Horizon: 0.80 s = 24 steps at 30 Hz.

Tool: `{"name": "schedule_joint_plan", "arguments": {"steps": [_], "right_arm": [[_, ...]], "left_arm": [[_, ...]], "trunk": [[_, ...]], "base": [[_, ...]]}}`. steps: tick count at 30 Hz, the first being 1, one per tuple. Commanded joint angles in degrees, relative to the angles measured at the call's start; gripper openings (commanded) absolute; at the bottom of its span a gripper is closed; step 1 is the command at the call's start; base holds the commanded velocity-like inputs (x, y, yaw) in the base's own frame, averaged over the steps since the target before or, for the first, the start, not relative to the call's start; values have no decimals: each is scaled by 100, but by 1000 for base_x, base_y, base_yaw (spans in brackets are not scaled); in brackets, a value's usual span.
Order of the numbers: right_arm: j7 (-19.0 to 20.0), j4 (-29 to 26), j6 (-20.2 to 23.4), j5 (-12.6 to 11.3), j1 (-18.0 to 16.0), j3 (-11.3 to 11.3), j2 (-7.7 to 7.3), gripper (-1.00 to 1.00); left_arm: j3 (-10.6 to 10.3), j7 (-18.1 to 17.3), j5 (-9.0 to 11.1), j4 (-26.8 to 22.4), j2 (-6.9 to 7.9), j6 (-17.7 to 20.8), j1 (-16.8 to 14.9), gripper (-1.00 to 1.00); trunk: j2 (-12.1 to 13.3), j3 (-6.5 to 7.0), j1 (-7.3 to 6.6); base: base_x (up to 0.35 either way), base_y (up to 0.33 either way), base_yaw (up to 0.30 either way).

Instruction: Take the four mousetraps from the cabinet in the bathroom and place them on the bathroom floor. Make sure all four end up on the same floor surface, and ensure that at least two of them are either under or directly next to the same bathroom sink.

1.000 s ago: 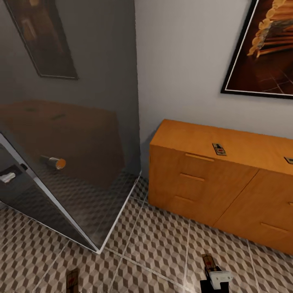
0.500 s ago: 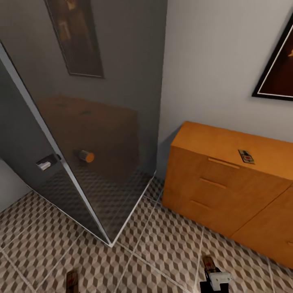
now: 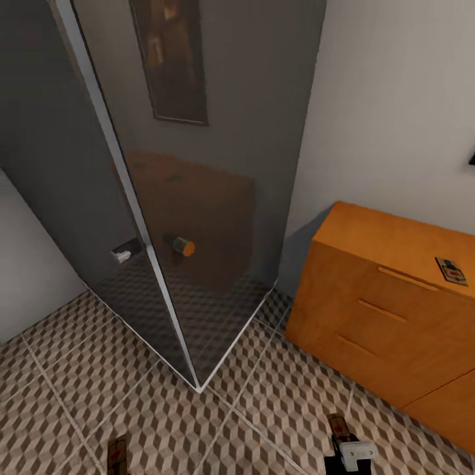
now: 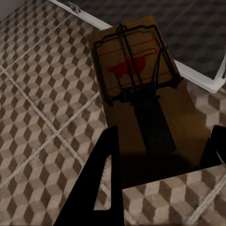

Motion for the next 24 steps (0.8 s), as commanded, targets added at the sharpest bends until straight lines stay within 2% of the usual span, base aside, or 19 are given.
{"name": "schedule_joint_plan", "arguments": {"steps": [1,7,12,20,24], "right_arm": [[-15,1,-16,50,-2,-30,-1,-100],[-16,1,-9,47,-2,-31,2,-100],[-14,1,-9,46,-2,-31,-2,-100],[-14,1,-9,48,-2,-30,2,-100],[-14,1,-7,49,-2,-31,2,-100]], "left_arm": [[-39,56,-27,10,-3,-6,-4,-100],[-41,53,-30,7,-8,-6,-4,-100],[-46,53,-37,-1,-86,-7,-4,-100],[-46,56,-36,1,-76,-6,-4,-100],[-49,36,-44,-16,-151,-8,-4,-100]], "trunk": [[-2,-4,0],[-2,-4,0],[-2,-4,0],[-2,-4,0],[-2,-4,0]], "base": [[0,0,286],[0,0,286],[0,0,286],[0,0,286],[0,0,286]]}}
